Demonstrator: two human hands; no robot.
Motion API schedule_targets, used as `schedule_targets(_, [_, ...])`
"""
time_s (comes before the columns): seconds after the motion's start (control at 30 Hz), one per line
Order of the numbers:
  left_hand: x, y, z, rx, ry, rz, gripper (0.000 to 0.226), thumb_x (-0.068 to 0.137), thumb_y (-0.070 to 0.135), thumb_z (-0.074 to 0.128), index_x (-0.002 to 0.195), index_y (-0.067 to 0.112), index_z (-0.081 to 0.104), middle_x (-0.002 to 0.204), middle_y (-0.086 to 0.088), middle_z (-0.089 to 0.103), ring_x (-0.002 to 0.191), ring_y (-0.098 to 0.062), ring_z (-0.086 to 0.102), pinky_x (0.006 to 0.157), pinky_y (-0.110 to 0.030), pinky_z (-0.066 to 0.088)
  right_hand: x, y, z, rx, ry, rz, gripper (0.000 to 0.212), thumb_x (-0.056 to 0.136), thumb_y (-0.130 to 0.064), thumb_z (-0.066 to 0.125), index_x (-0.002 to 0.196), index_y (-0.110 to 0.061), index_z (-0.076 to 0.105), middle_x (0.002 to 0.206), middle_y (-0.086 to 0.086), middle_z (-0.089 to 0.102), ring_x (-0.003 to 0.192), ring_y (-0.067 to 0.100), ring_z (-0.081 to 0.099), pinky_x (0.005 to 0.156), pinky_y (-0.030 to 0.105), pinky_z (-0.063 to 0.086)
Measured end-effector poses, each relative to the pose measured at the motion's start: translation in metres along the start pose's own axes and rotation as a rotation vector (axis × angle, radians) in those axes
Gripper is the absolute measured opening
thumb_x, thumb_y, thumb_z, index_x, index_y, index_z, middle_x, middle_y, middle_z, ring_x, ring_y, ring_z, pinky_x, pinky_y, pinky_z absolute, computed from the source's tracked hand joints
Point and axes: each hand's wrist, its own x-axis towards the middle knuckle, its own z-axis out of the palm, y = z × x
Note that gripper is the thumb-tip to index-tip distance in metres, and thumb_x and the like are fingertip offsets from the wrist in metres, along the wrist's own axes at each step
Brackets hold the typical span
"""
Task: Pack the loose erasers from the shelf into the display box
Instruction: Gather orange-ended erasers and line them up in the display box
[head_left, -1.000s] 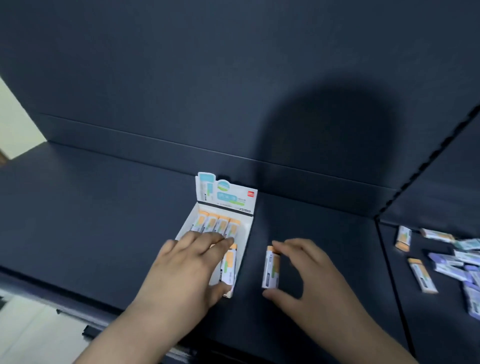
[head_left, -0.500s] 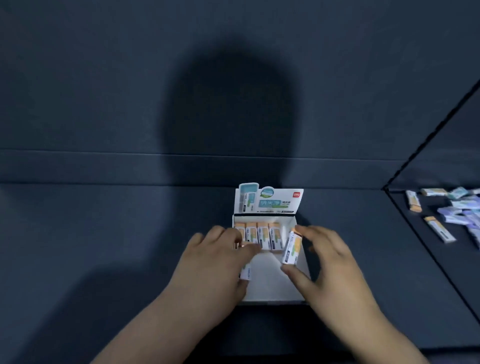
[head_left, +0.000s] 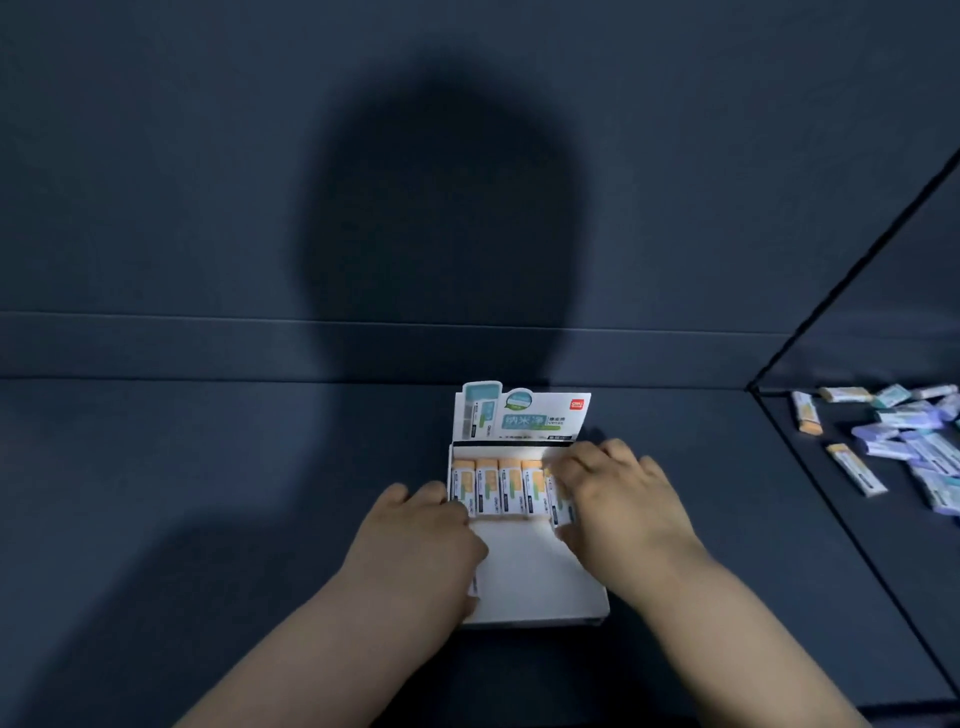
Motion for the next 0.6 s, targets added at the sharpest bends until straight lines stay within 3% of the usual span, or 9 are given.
schedule_targets(0.17, [0.008,0.004,0.01,-0.03,-0.077,-0.017,0.037,0.085,0.028,0.059,0.121,0.017,0.058,0.127,0.0,0.041,0.116,-0.022,0.034,0.085,-0.028,0.025,0.004,-0.001,0.011,-0.005,0.008,0.031,0.054,0.082,-0.02,0.056,0.133,-0.026,0.041,0.132,-0.006,0.032,0.119,0.019,0.033,0.091,0.029,0.03])
schedule_targets(0.37, [0.017,0.003,0.017,-0.009,-0.088,-0.117,0.033,0.085,0.009,0.054,0.118,0.01,0.058,0.121,-0.005,0.047,0.112,-0.023,0.041,0.075,-0.026,0.023,0.007,0.002,0.01,0.072,0.001,0.035,0.053,0.083,-0.02,0.049,0.135,-0.025,0.04,0.133,-0.007,0.034,0.122,0.018,0.033,0.098,0.028,0.03])
schedule_targets(0.5, [0.021,0.003,0.016,-0.043,-0.088,-0.119,0.038,0.084,0.027,0.062,0.117,0.009,0.058,0.118,-0.004,0.048,0.112,-0.022,0.042,0.075,-0.024,0.025,0.007,0.003,0.017,0.082,0.023,0.048,0.05,0.084,-0.017,0.049,0.133,-0.024,0.042,0.133,-0.006,0.035,0.12,0.019,0.034,0.096,0.029,0.031])
schedule_targets(0.6, [0.018,0.005,0.014,-0.045,-0.035,-0.123,0.032,0.086,0.023,0.059,0.115,0.009,0.058,0.117,-0.004,0.049,0.111,-0.02,0.043,0.075,-0.024,0.029,0.008,0.002,0.021,0.073,0.04,0.065,0.05,0.083,-0.014,0.052,0.131,-0.024,0.043,0.13,-0.003,0.038,0.118,0.021,0.038,0.094,0.03,0.034])
